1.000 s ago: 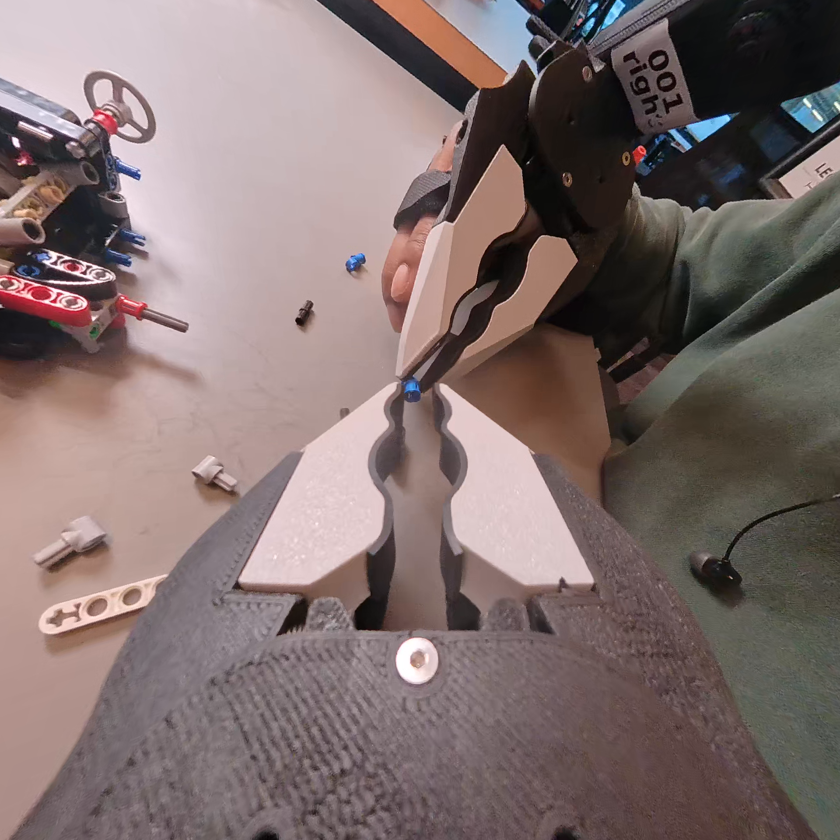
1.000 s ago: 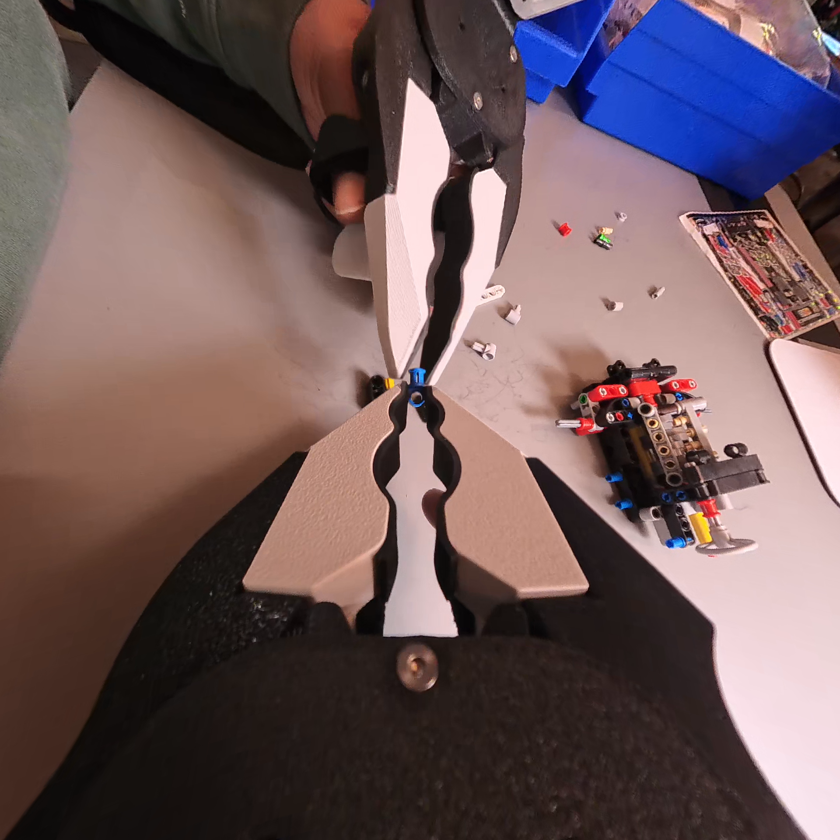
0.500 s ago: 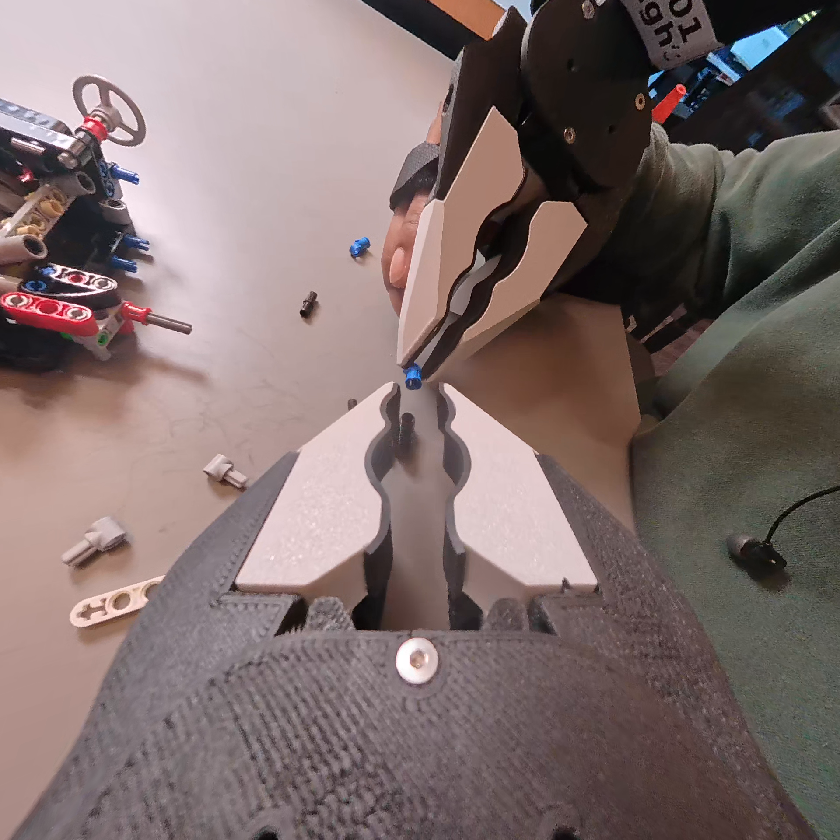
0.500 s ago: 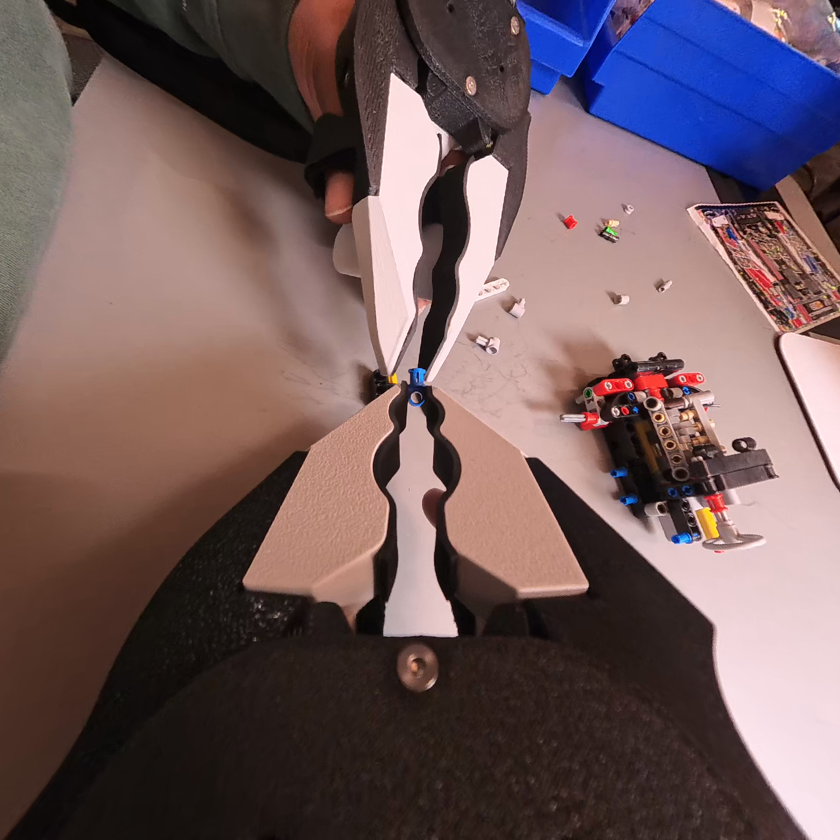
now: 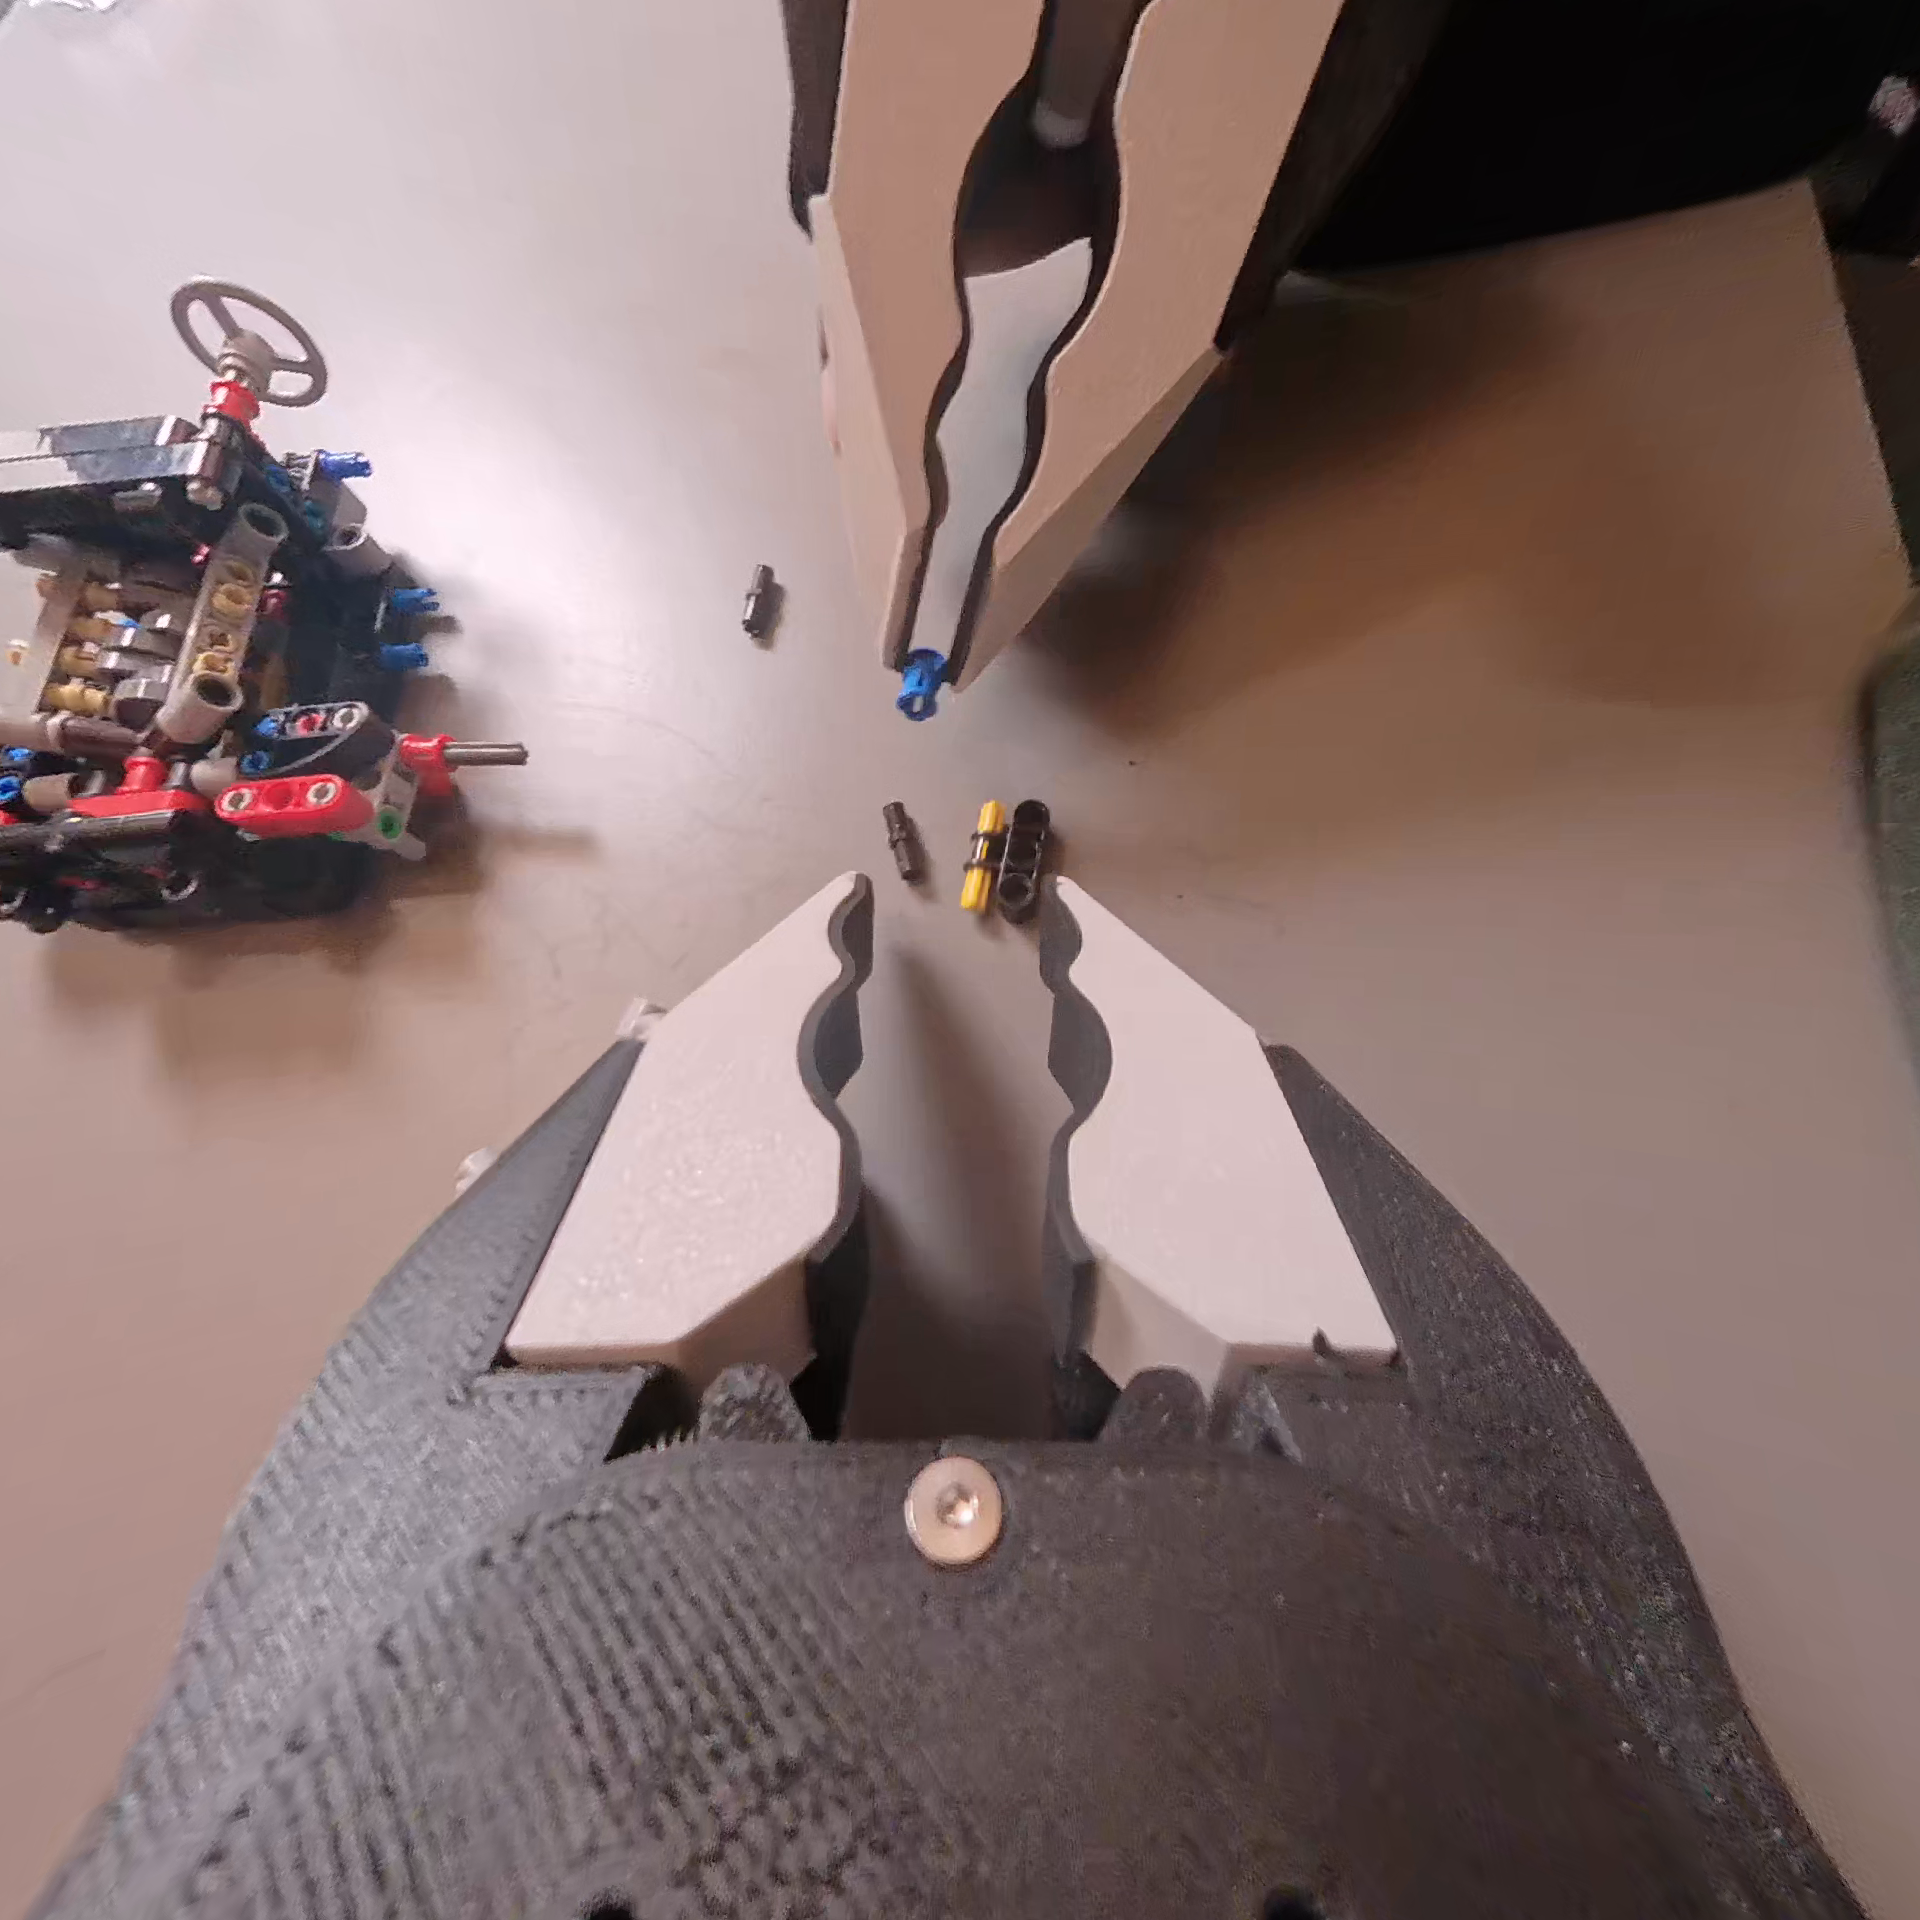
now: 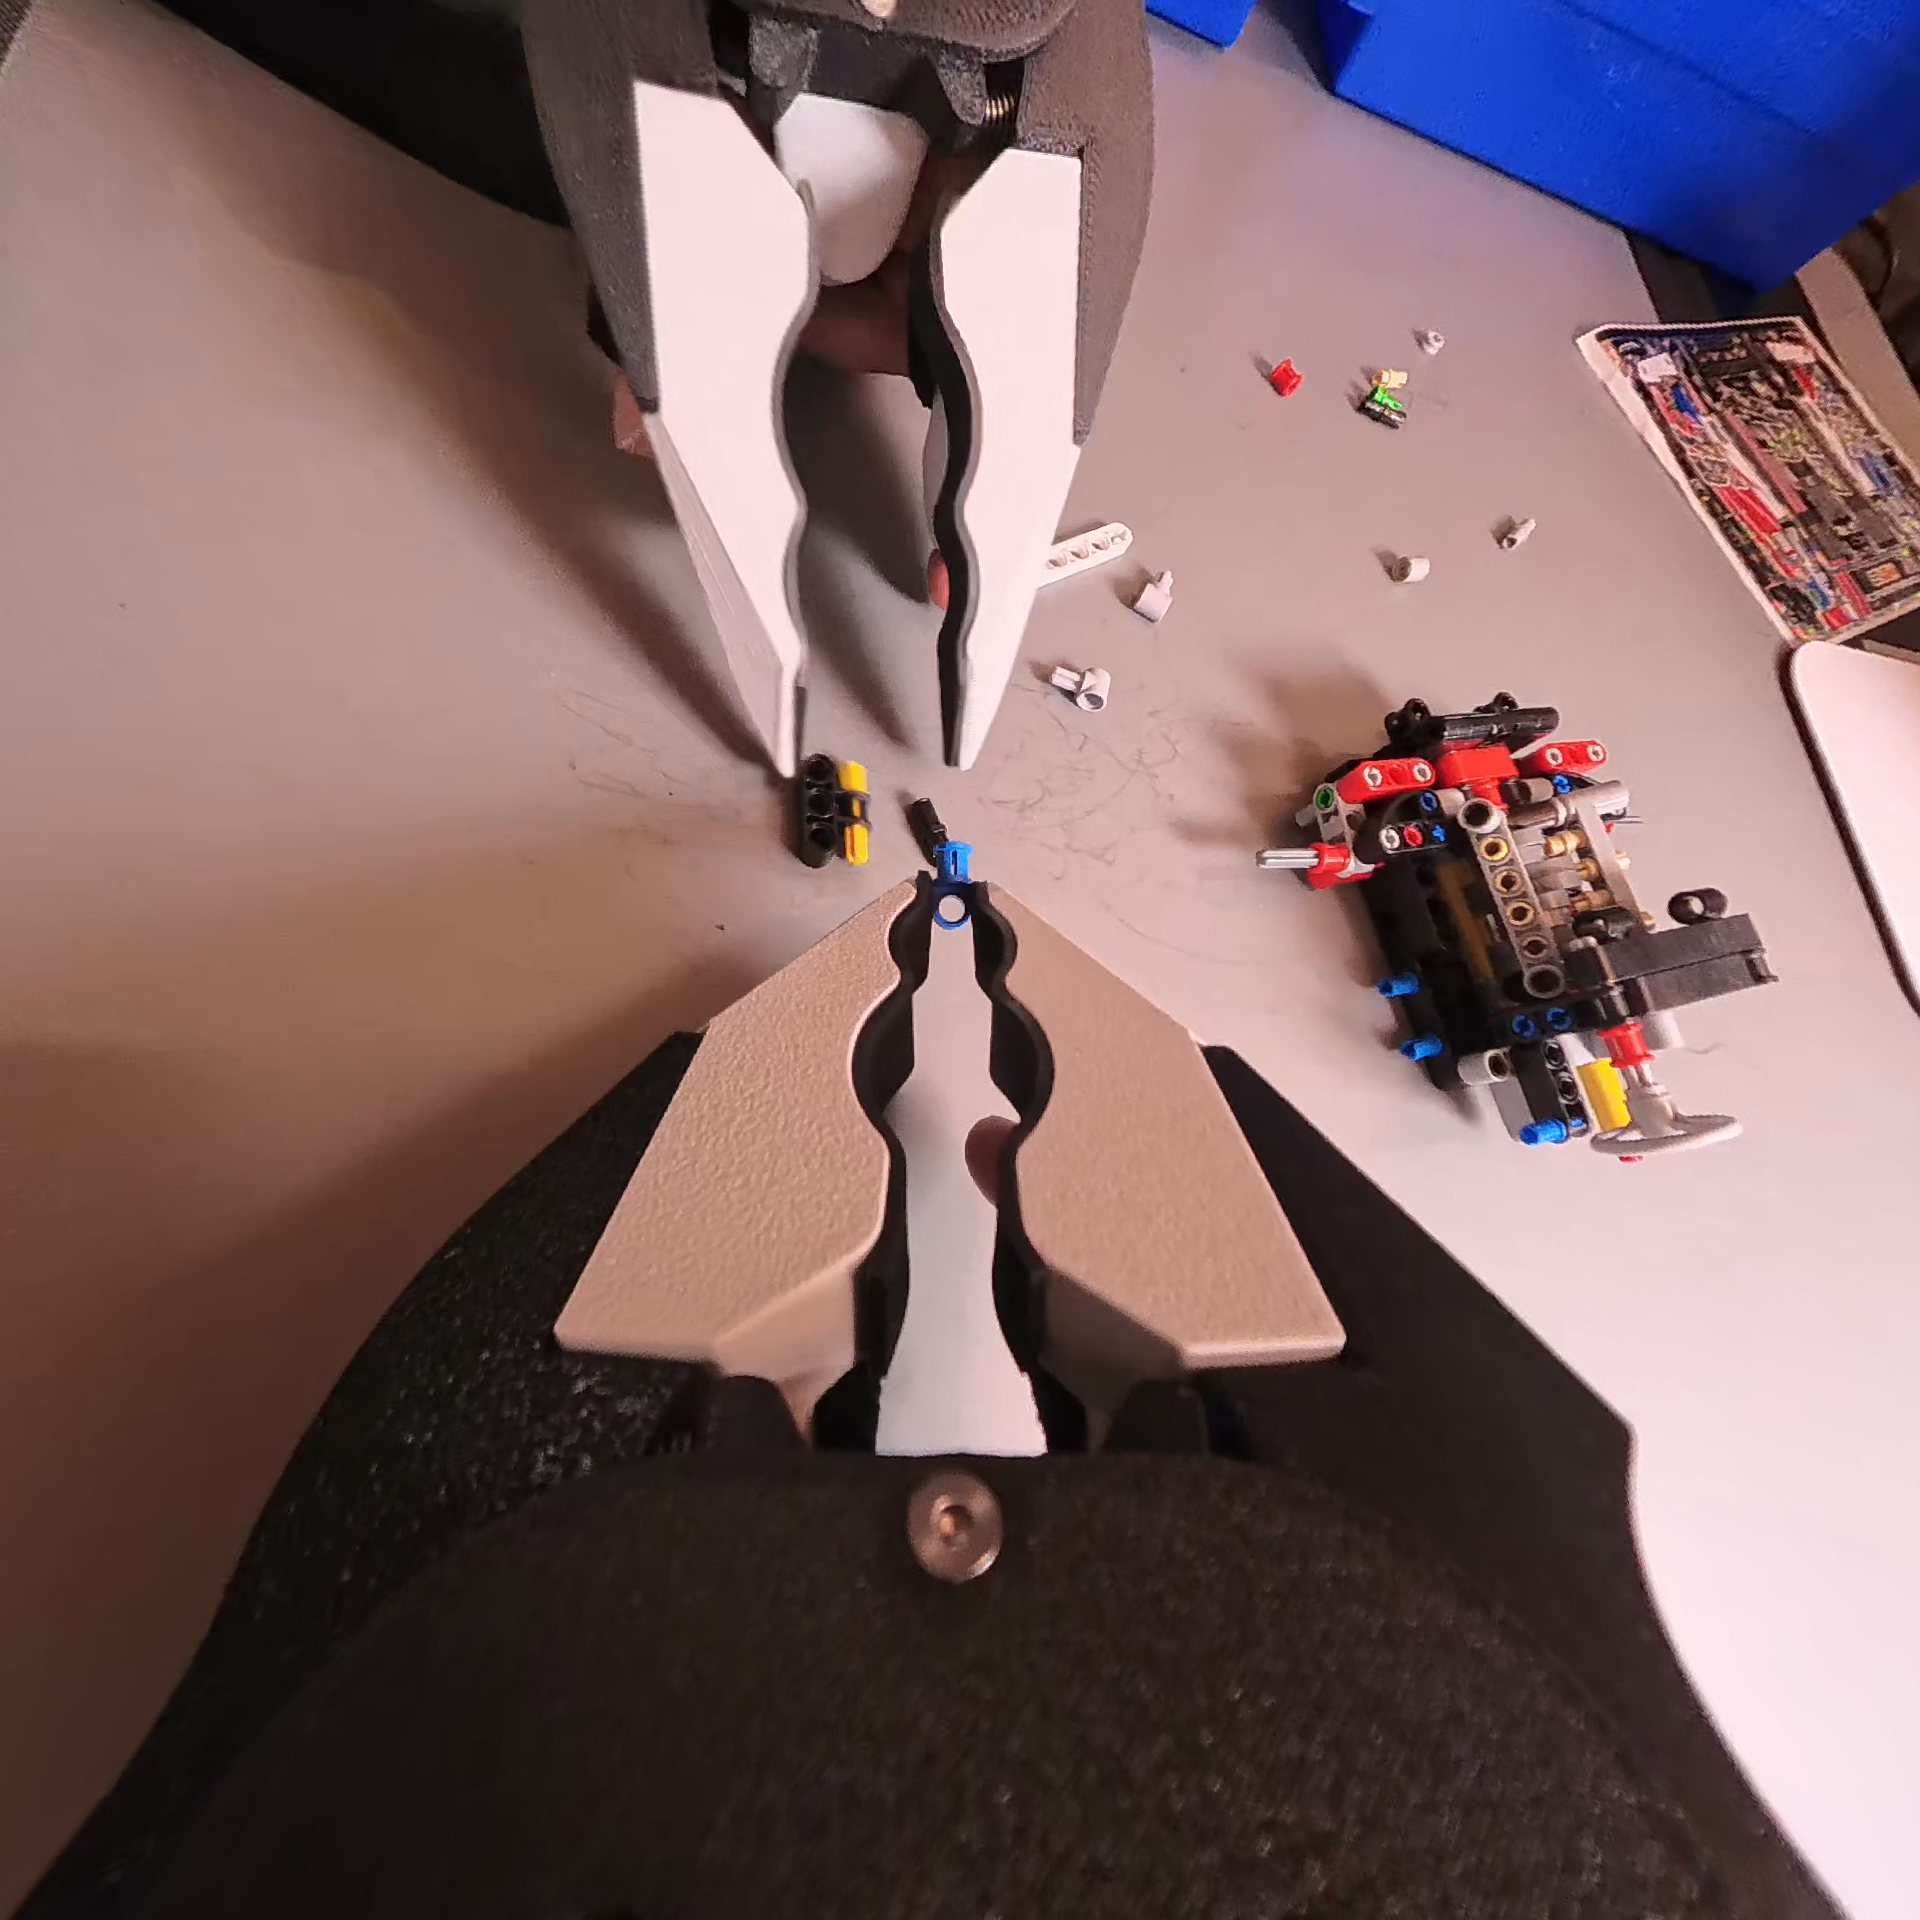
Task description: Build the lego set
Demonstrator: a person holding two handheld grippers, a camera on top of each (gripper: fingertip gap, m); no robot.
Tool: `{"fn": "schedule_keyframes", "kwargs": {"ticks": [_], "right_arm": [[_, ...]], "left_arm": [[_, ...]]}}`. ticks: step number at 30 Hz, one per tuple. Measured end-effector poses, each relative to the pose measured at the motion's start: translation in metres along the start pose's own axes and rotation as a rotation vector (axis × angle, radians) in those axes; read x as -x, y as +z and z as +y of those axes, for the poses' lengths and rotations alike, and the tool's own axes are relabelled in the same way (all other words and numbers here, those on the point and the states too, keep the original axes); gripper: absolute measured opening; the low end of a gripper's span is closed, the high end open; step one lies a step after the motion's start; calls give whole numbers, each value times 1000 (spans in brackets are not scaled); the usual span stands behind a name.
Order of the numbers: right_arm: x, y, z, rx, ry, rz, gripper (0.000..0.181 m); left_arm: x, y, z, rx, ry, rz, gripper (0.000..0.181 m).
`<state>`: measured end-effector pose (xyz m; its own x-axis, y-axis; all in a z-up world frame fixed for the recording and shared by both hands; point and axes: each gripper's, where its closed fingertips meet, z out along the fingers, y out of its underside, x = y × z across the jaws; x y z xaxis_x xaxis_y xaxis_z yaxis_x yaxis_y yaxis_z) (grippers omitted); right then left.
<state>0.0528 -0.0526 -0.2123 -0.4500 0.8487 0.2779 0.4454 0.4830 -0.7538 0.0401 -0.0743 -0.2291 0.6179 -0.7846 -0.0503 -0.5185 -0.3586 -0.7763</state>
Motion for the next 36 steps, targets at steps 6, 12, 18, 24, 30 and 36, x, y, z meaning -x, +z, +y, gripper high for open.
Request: {"fn": "schedule_keyframes", "kwargs": {"ticks": [6,12,18,24,30,36], "right_arm": [[-1,-2,-1,0,-4,5,6],[-5,-5,1,8,-3,23,6],[-15,-11,6,19,19,63,6],[-15,-11,8,26,18,65,6],[-18,-14,9,22,23,76,6],[-23,-18,8,11,41,98,6]], "left_arm": [[37,-6,3,15,-7,-212,18],[31,-10,-4,-31,-144,-144,19],[-8,-6,-5,26,-151,40,15],[-12,8,-3,60,-92,25,28],[-2,7,-5,40,-59,-33,29],[10,-2,-10,0,-79,-76,27]]}}
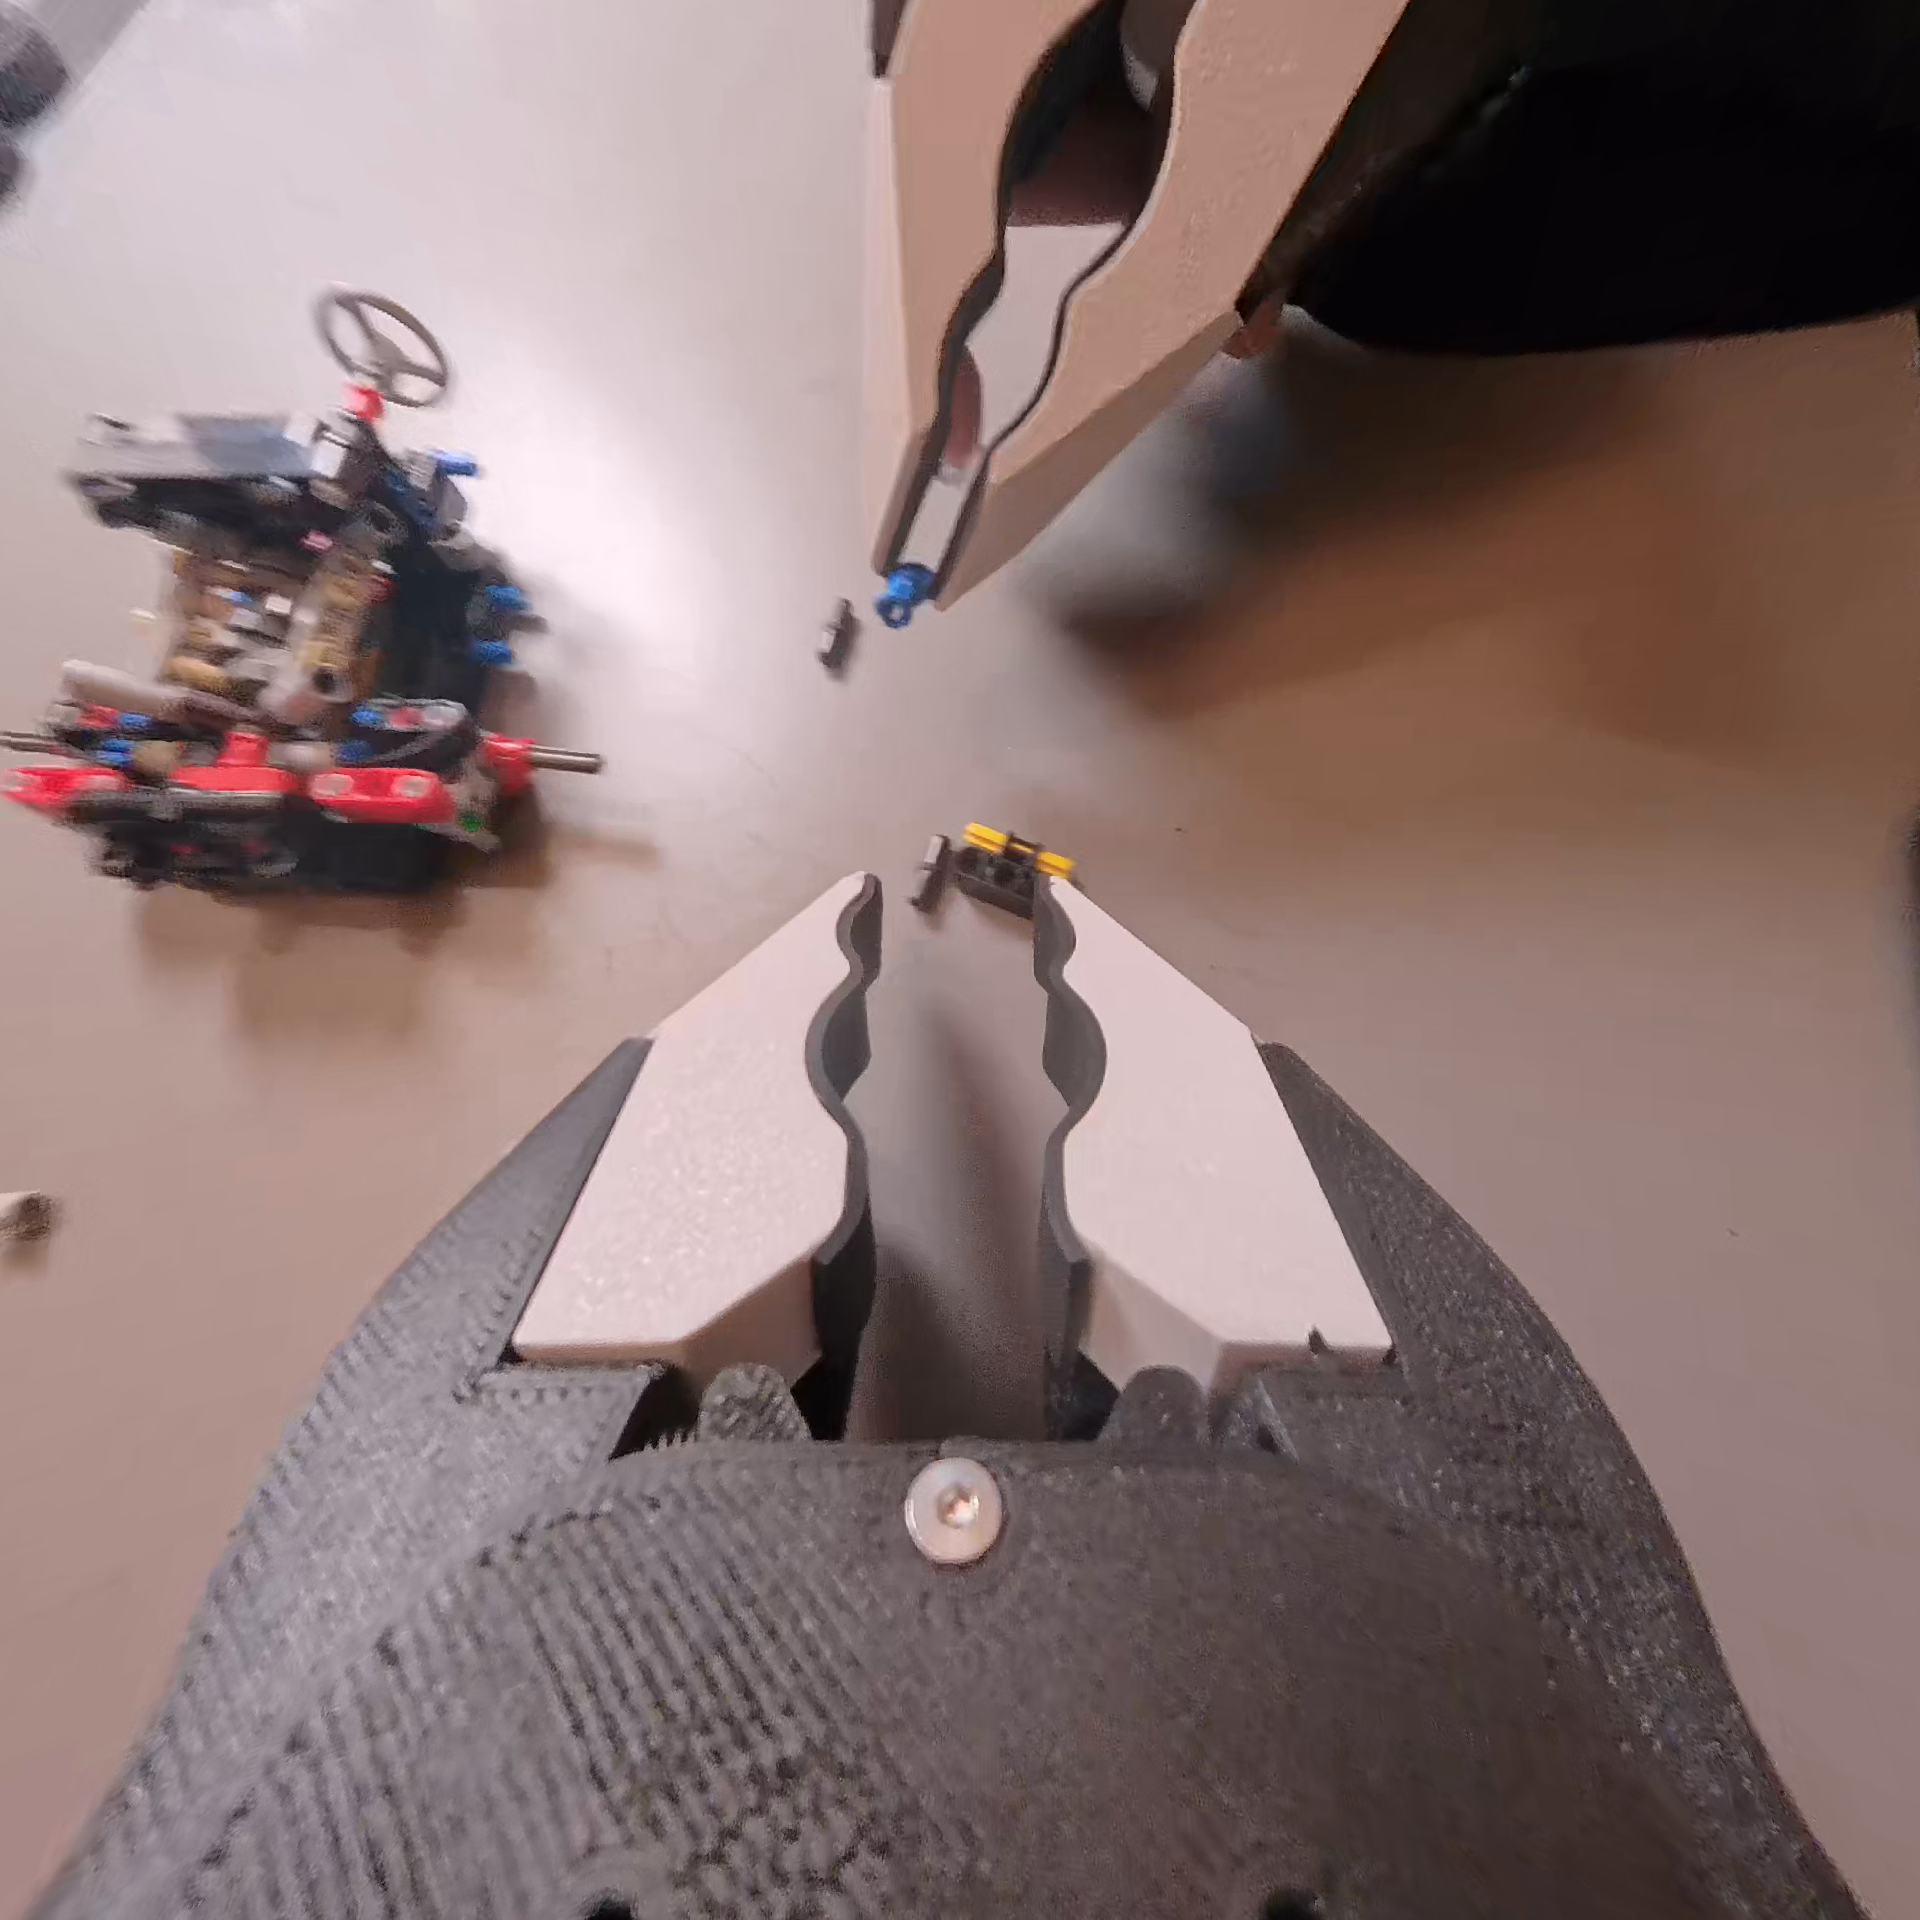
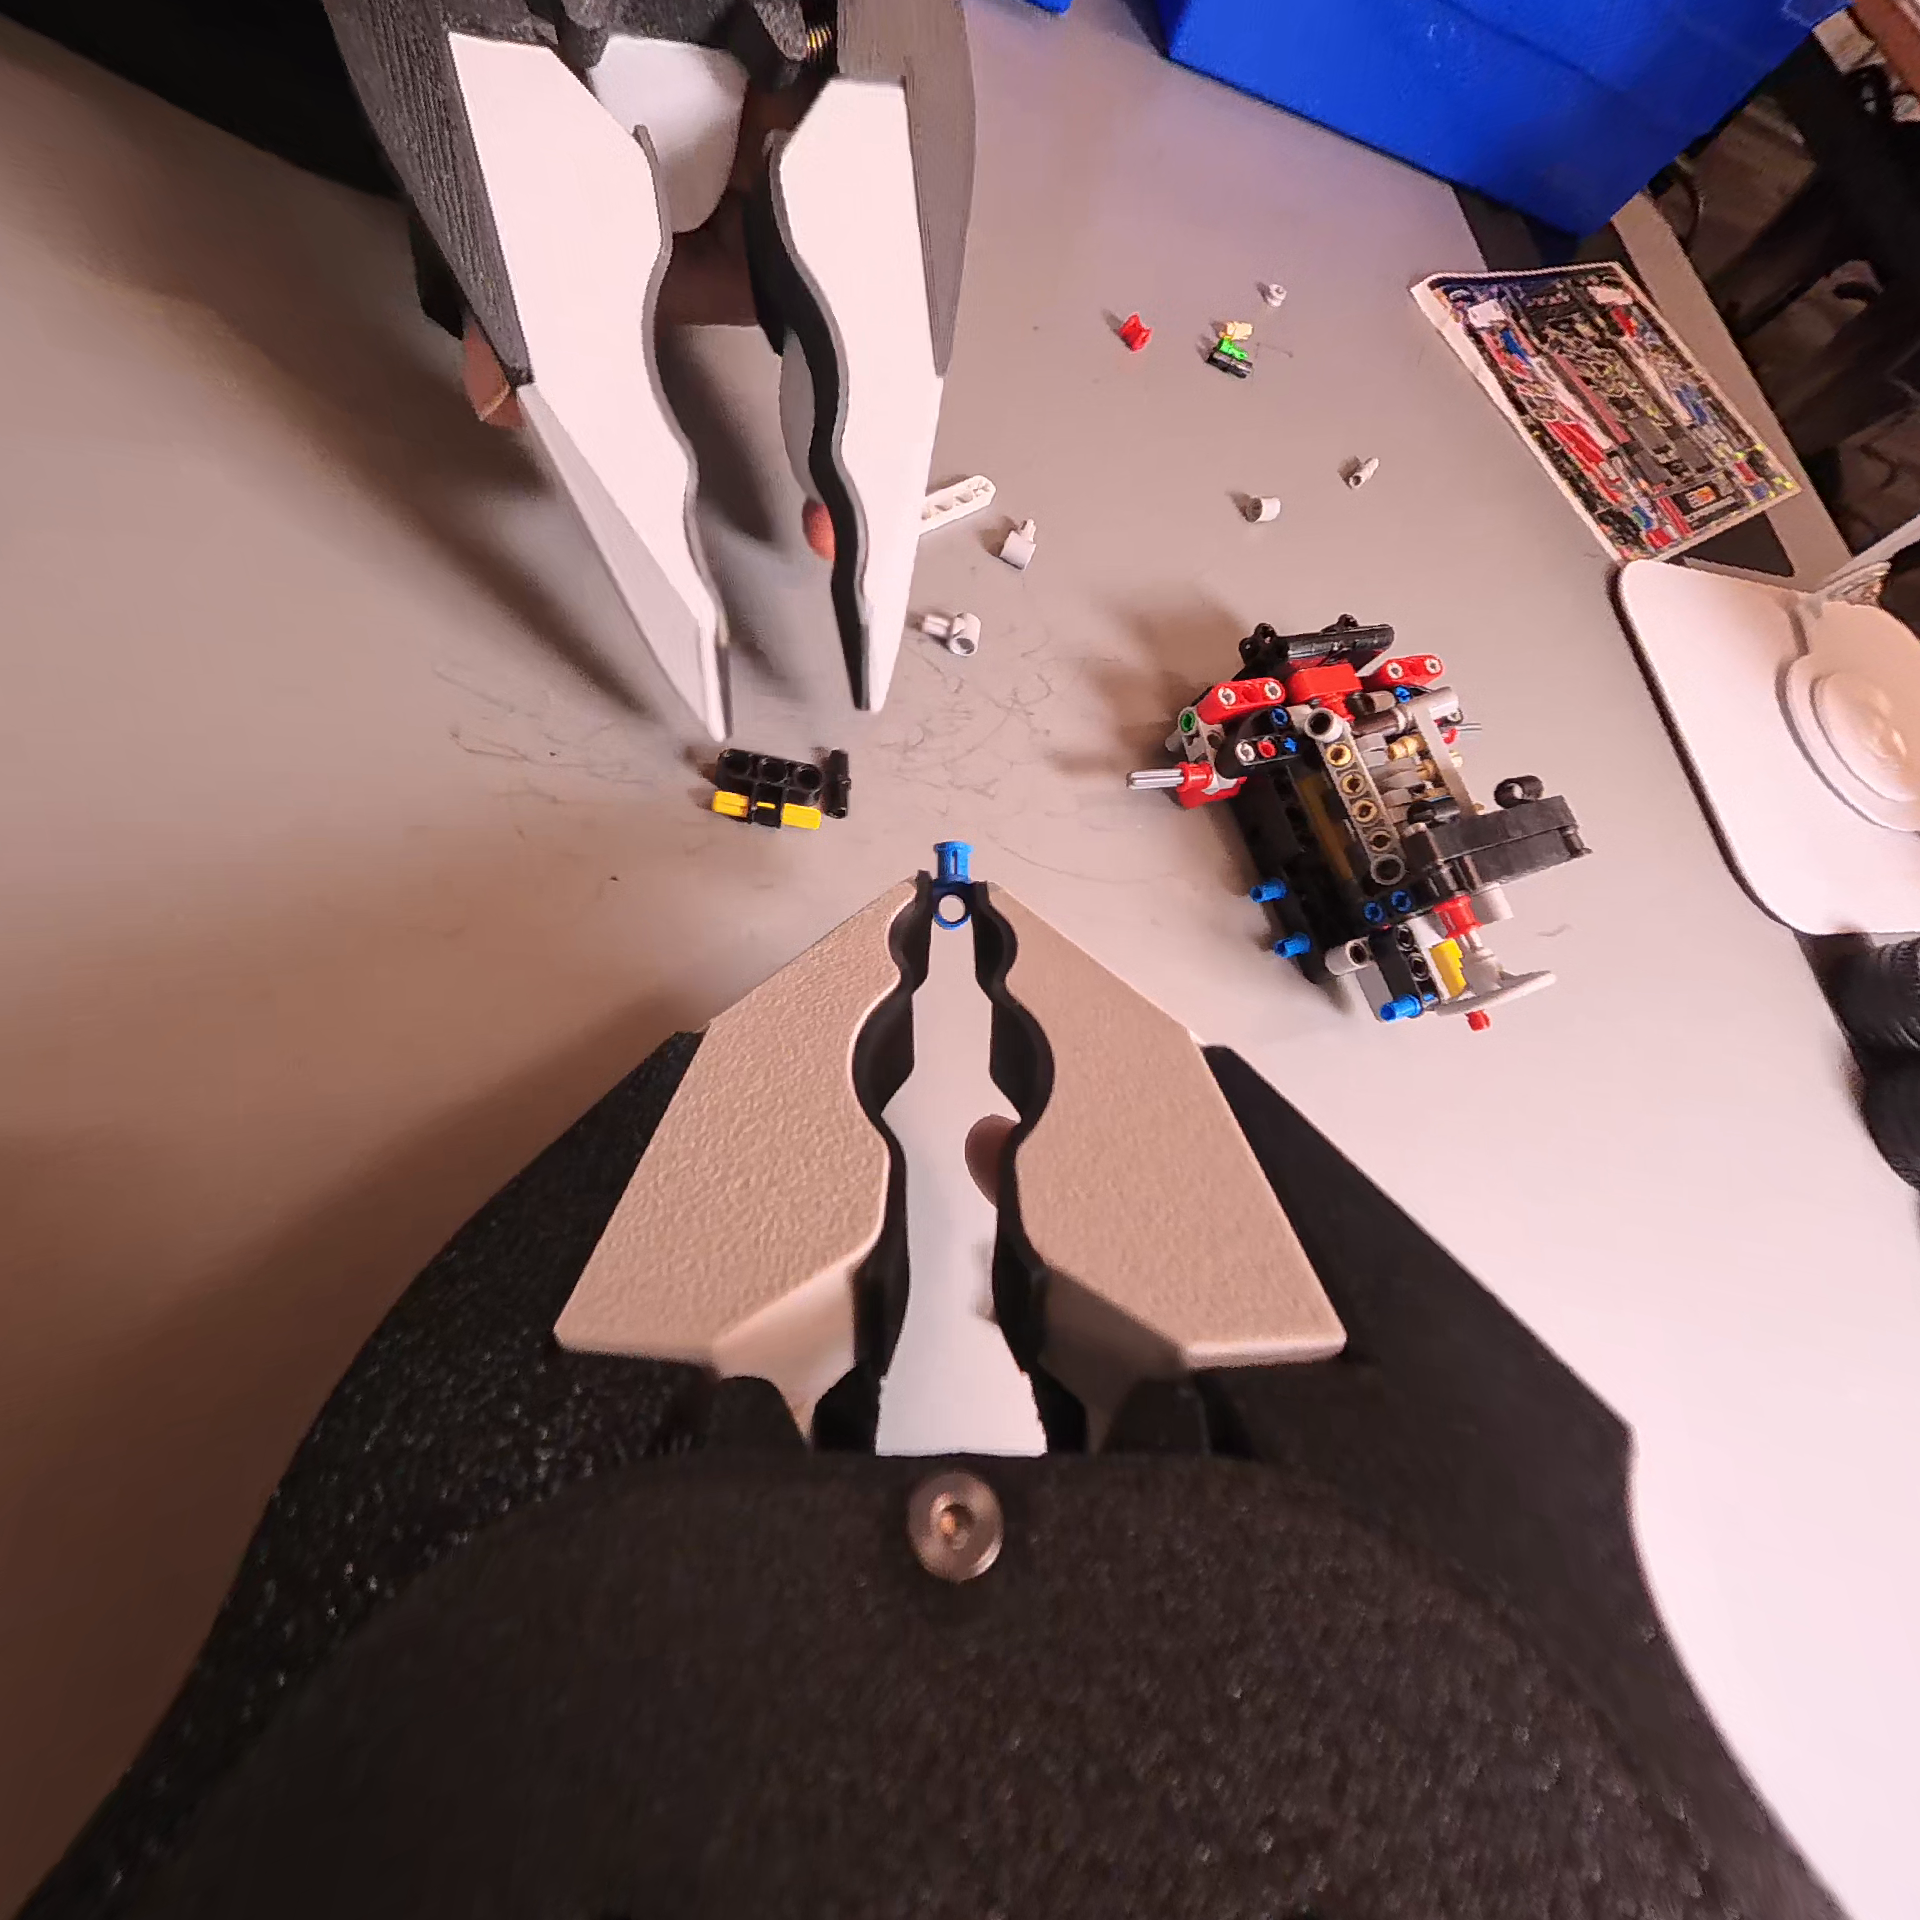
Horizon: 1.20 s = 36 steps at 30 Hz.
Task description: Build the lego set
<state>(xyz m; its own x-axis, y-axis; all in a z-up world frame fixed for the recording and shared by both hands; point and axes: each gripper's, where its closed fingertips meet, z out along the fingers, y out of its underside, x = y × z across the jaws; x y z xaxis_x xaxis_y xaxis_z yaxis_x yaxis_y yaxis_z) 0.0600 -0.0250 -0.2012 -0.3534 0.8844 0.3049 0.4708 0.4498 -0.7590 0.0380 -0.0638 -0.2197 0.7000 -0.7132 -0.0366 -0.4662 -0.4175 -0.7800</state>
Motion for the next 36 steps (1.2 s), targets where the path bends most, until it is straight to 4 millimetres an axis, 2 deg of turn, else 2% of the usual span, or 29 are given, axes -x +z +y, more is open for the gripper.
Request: {"fn": "schedule_keyframes", "kwargs": {"ticks": [2,4,7,9,11,14,17,19,20,21,22,26,36], "right_arm": [[-5,-2,-1,-7,21,18,5],[-11,-5,-1,-21,49,37,5],[-17,-8,-3,-43,83,54,5],[-20,-9,-2,-44,97,67,5],[-20,-8,-2,-45,100,71,5],[-17,-7,-1,-47,104,62,6],[-15,-5,0,-47,101,52,6],[-15,-5,1,-49,105,49,6],[-16,-5,1,-52,109,48,6],[-17,-6,2,-55,114,48,6],[-18,-6,3,-58,120,49,6],[-23,-9,5,-68,145,53,6],[-21,-6,9,-66,161,28,5]], "left_arm": [[22,-13,-14,-70,20,-94,23],[64,-37,-36,-162,15,-242,20],[146,-82,-66,-275,-88,-449,21],[209,-113,-78,-340,-222,-572,26],[269,-131,-78,-421,-442,-617,37],[345,-141,-64,-624,-804,-585,50],[396,-140,-57,-909,-1048,-460,54],[415,-136,-61,-1013,-1050,-403,47],[422,-131,-59,-1013,-1020,-424,38],[426,-127,-61,-1029,-989,-407,21],[429,-124,-62,-1059,-977,-367,16],[431,-125,-63,-1152,-894,-235,13],[453,-126,-60,-1217,-855,-131,13]]}}
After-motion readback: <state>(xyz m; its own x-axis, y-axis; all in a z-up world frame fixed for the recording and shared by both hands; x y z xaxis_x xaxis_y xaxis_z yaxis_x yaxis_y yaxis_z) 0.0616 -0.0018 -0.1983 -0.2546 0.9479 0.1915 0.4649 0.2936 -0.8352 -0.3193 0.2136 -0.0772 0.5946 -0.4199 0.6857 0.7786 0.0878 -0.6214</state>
